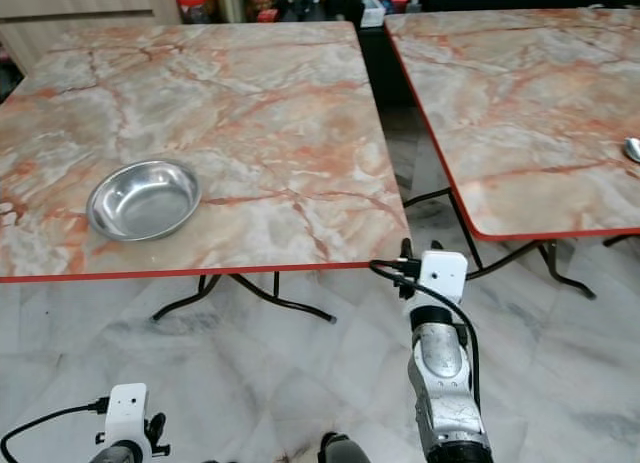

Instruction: Setting the table

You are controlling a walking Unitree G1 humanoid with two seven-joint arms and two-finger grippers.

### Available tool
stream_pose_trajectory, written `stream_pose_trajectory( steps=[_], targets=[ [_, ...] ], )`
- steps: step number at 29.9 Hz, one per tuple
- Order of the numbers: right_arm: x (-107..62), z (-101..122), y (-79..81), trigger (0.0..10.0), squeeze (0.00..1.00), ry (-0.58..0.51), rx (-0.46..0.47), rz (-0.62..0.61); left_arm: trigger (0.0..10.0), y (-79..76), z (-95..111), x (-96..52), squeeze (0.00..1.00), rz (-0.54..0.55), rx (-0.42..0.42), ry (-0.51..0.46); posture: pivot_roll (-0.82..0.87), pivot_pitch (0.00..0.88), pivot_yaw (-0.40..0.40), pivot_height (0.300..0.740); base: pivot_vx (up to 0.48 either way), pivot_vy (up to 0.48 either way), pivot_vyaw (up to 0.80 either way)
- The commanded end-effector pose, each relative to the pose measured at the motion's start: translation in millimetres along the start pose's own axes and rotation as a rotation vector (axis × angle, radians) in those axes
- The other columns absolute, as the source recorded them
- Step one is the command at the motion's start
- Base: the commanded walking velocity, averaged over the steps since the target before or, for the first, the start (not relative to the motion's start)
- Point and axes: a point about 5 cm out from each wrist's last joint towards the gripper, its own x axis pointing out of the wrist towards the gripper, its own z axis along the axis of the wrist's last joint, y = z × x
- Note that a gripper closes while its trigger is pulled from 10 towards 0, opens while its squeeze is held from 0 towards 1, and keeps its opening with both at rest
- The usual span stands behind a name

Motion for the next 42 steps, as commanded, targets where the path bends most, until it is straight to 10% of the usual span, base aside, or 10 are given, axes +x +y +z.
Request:
stream_pose_trajectory(
  steps=[1, 21, 30, 42],
  targets=[
    [-1.4, -8.9, -3.3, 10.0, 0.00, 0.044, 0.011, -0.022, 10.0, 4.0, -6.2, -2.3, 0.00, 0.011, -0.007, 0.016, -0.04, 0.176, 0.015, 0.740, 0.000, 0.000, 0.00],
    [-25.2, -51.9, -62.0, 10.0, 0.00, 0.171, -0.048, -0.379, 10.0, 3.0, -3.9, -1.8, 0.00, -0.001, -0.011, 0.003, -0.04, 0.177, 0.017, 0.740, 0.000, 0.000, 0.00],
    [-44.8, -116.6, -26.5, 10.0, 0.00, 0.601, -0.014, -0.044, 10.0, -0.7, -6.0, -1.3, 0.00, -0.013, -0.012, 0.030, -0.04, 0.175, 0.015, 0.740, 0.000, 0.000, 0.00],
    [-78.2, -149.4, -18.2, 10.0, 0.00, 0.791, -0.206, 0.136, 10.0, 0.1, -13.1, -2.8, 0.00, 0.013, 0.052, 0.074, -0.03, 0.146, 0.005, 0.740, 0.000, 0.000, 0.00]
  ],
)
